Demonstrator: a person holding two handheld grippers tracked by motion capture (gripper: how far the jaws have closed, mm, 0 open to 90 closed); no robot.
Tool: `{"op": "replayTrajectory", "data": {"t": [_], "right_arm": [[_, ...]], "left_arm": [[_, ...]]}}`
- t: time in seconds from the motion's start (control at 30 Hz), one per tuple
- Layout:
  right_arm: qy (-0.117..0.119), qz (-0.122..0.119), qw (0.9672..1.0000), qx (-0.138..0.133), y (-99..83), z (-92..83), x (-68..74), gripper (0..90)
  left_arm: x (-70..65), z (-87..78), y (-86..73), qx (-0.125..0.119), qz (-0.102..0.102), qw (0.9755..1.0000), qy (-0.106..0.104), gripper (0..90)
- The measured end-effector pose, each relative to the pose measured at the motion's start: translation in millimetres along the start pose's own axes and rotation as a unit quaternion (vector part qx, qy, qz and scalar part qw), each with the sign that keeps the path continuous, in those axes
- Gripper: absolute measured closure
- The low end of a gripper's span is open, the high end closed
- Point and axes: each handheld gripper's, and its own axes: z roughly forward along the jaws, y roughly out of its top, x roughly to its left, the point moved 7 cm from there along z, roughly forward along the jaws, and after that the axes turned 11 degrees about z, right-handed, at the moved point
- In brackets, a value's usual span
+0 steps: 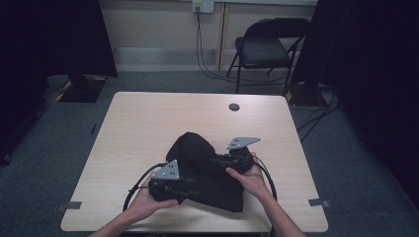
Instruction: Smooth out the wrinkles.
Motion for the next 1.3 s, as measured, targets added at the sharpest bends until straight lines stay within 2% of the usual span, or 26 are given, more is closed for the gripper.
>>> {"op": "replayTrajectory", "data": {"t": [0.03, 0.13, 0.17, 0.2, 0.23, 0.27, 0.3, 0.33, 0.4, 0.47, 0.53, 0.6, 0.67, 0.7, 0.73, 0.83, 0.9, 0.97, 1.07, 1.13, 1.17, 1.2, 1.3], "right_arm": [[-0.002, 0.000, 1.0000, 0.000, 0.2, 0.2, -0.8, 76.8], [-0.006, -0.002, 1.0000, 0.001, 1.0, 0.0, -1.9, 76.8], [-0.008, -0.003, 1.0000, 0.000, 1.4, -0.2, -2.2, 76.8], [-0.008, -0.003, 1.0000, -0.001, 1.9, -0.1, -2.2, 76.8], [-0.008, -0.004, 1.0000, -0.002, 2.8, -0.1, -2.0, 76.8], [-0.012, -0.008, 0.9999, -0.004, 4.0, -0.2, -1.3, 76.8], [-0.014, -0.013, 0.9998, -0.006, 5.6, -0.3, 0.4, 76.8], [-0.016, -0.019, 0.9996, -0.008, 7.4, -0.4, 2.8, 76.8], [-0.013, -0.031, 0.9994, -0.011, 10.4, -0.4, 12.3, 76.8], [-0.012, -0.050, 0.9986, -0.006, 10.0, -0.1, 24.0, 76.8], [-0.020, -0.072, 0.9972, 0.007, 5.6, 2.0, 35.3, 76.8], [-0.017, -0.079, 0.9965, 0.019, -2.2, 5.1, 43.4, 76.3], [-0.025, -0.084, 0.9954, 0.039, -14.5, 9.2, 47.3, 75.4], [-0.025, -0.084, 0.9954, 0.039, -14.5, 9.2, 47.3, 75.4], [-0.028, -0.087, 0.9943, 0.056, -26.7, 12.1, 46.7, 72.5], [-0.019, -0.064, 0.9964, 0.052, -32.9, 9.0, 45.0, 66.3], [-0.015, -0.059, 0.9969, 0.049, -35.8, 4.8, 48.1, 59.9], [-0.008, -0.057, 0.9970, 0.051, -41.1, 2.0, 52.1, 59.5], [0.011, -0.043, 0.9977, 0.051, -52.1, -3.3, 57.7, 60.6], [-0.005, -0.051, 0.9972, 0.055, -57.5, -1.7, 55.9, 61.1], [-0.002, -0.050, 0.9970, 0.058, -59.1, 0.0, 55.4, 61.4], [-0.003, -0.052, 0.9968, 0.061, -60.5, 2.3, 53.5, 62.7], [-0.010, -0.047, 0.9971, 0.058, -59.5, 5.7, 45.6, 65.2]], "left_arm": [[-1.7, 12.6, -15.7, 0.043, -0.008, 0.9989, -0.015, 62.9], [6.2, 29.2, -38.7, 0.089, -0.028, 0.9954, -0.022, 66.1], [9.5, 33.9, -44.7, 0.099, -0.030, 0.9945, -0.018, 67.9], [11.8, 37.2, -47.2, 0.102, -0.034, 0.9939, -0.024, 69.6], [13.9, 39.7, -45.8, 0.095, -0.041, 0.9944, -0.023, 69.7], [17.6, 41.6, -44.6, 0.099, -0.034, 0.9944, -0.014, 68.3], [21.0, 44.3, -43.6, 0.099, -0.024, 0.9948, 0.001, 67.0], [26.0, 47.1, -42.8, 0.096, -0.025, 0.9949, 0.015, 67.0], [32.7, 51.1, -41.3, 0.088, -0.044, 0.9947, 0.029, 66.8], [35.8, 54.3, -39.9, 0.088, -0.037, 0.9945, 0.043, 67.0], [36.5, 55.7, -39.4, 0.084, -0.039, 0.9947, 0.045, 67.0], [35.9, 55.4, -40.0, 0.084, -0.037, 0.9945, 0.050, 67.3], [35.3, 55.9, -40.1, 0.080, -0.032, 0.9949, 0.053, 67.4], [35.3, 55.9, -40.1, 0.080, -0.032, 0.9949, 0.053, 68.0], [36.8, 55.6, -40.7, 0.078, -0.030, 0.9951, 0.052, 69.2], [37.3, 55.3, -40.9, 0.076, -0.034, 0.9953, 0.050, 70.3], [37.0, 55.1, -40.8, 0.078, -0.033, 0.9952, 0.050, 69.6], [36.9, 54.5, -41.0, 0.080, -0.033, 0.9950, 0.050, 69.6], [35.5, 53.4, -41.1, 0.082, -0.039, 0.9948, 0.047, 68.3], [32.6, 50.4, -41.2, 0.091, -0.036, 0.9943, 0.043, 66.4], [30.1, 46.7, -39.8, 0.090, -0.032, 0.9945, 0.043, 66.1], [27.3, 41.3, -37.3, 0.087, -0.029, 0.9950, 0.040, 66.1], [21.7, 19.9, -24.0, 0.055, -0.024, 0.9973, 0.043, 66.1]]}}
